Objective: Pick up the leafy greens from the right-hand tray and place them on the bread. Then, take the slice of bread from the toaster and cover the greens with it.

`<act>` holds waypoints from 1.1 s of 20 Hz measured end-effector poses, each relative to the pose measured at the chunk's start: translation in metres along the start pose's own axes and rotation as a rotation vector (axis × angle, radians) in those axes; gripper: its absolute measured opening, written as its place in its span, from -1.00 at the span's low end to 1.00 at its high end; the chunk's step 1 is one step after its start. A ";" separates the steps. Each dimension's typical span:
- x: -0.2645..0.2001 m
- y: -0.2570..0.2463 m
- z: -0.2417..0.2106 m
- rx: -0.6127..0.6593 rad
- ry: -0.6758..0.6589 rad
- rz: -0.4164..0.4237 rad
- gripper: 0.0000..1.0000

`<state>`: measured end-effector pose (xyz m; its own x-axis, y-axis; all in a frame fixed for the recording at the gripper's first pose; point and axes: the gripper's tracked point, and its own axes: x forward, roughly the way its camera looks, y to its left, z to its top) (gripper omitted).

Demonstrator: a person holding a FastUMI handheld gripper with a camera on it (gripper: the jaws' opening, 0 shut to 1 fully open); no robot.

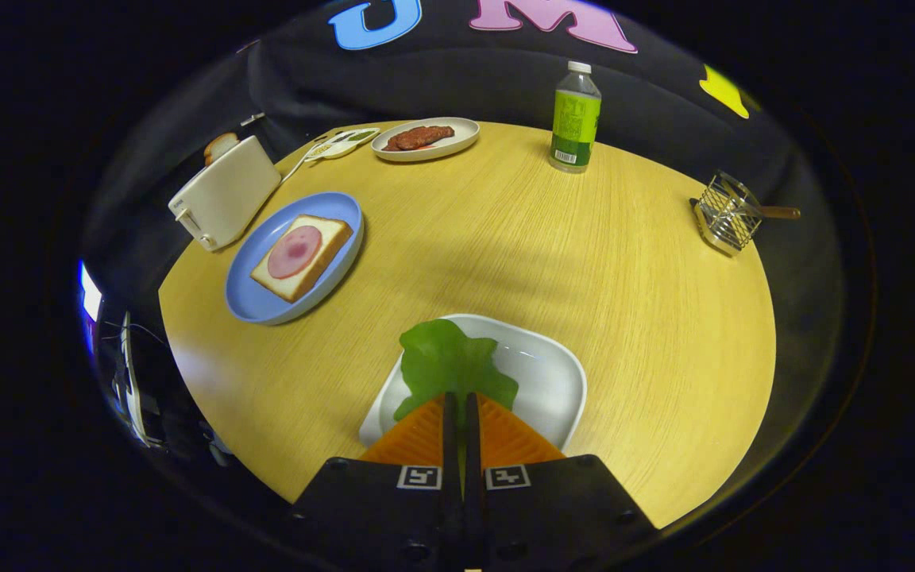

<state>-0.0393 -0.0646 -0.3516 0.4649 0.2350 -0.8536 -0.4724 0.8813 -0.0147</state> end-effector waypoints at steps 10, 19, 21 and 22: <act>-0.060 0.083 0.106 0.069 -0.135 -0.005 -0.89; 0.000 0.185 0.158 0.123 -0.095 0.087 -0.89; 0.022 0.194 0.158 0.132 -0.065 0.093 -0.89; 0.034 0.196 0.157 0.133 -0.047 0.090 -0.89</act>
<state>0.0010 0.1807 -0.3015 0.4610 0.3312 -0.8233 -0.4115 0.9017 0.1323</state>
